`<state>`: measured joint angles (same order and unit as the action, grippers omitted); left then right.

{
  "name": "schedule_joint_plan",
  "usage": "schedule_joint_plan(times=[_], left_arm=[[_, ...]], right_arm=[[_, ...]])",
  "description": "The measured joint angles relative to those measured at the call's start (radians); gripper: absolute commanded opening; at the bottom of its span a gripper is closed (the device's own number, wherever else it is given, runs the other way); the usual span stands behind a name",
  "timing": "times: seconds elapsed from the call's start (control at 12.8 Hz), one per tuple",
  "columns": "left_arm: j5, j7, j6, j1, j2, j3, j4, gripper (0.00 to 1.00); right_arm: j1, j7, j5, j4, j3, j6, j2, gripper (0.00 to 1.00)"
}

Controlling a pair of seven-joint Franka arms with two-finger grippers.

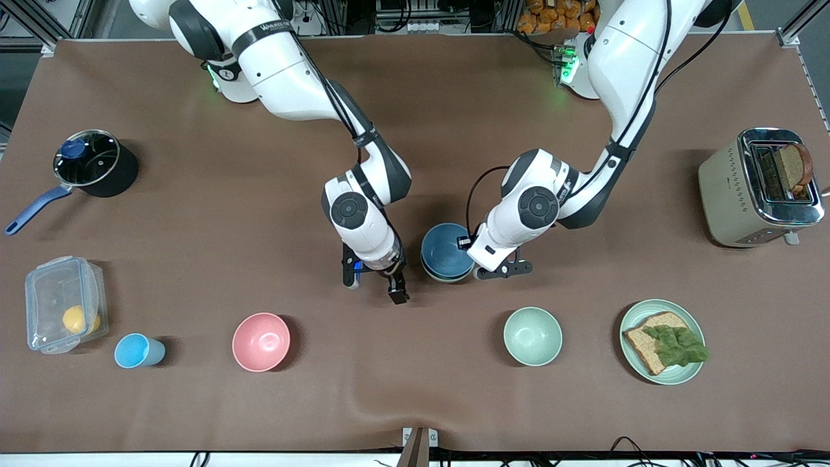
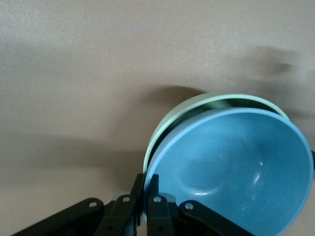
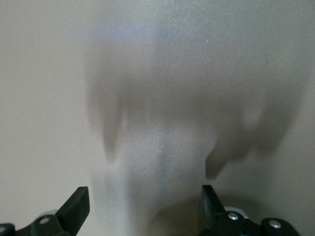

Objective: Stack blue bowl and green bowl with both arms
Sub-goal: 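Lower the blue bowl into the green bowl and open the left gripper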

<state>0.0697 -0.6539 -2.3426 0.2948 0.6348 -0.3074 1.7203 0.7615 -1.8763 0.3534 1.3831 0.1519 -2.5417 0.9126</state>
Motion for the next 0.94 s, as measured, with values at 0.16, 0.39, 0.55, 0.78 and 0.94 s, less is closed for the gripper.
schedule_joint_plan(times=[0.16, 0.39, 0.55, 0.78, 0.94], left_arm=[[0.000, 0.000, -0.001, 0.000, 0.003, 0.000, -0.021, 0.00], [0.000, 0.000, -0.001, 0.000, 0.015, 0.000, -0.028, 0.00], [0.000, 0.000, -0.001, 0.000, 0.025, 0.000, -0.032, 0.00], [0.000, 0.000, -0.001, 0.001, 0.027, 0.000, -0.036, 0.23], [0.000, 0.000, -0.001, 0.001, 0.028, 0.000, -0.037, 0.91]], right_arm=[[0.000, 0.000, 0.000, 0.000, 0.000, 0.000, 0.000, 1.00], [0.000, 0.000, 0.000, -0.001, 0.000, -0.001, 0.000, 1.00], [0.001, -0.008, 0.000, -0.003, -0.003, -0.001, 0.000, 1.00], [0.014, -0.031, 0.000, -0.003, -0.007, -0.001, 0.000, 1.00], [0.022, -0.042, 0.000, -0.003, -0.009, -0.001, 0.000, 1.00]])
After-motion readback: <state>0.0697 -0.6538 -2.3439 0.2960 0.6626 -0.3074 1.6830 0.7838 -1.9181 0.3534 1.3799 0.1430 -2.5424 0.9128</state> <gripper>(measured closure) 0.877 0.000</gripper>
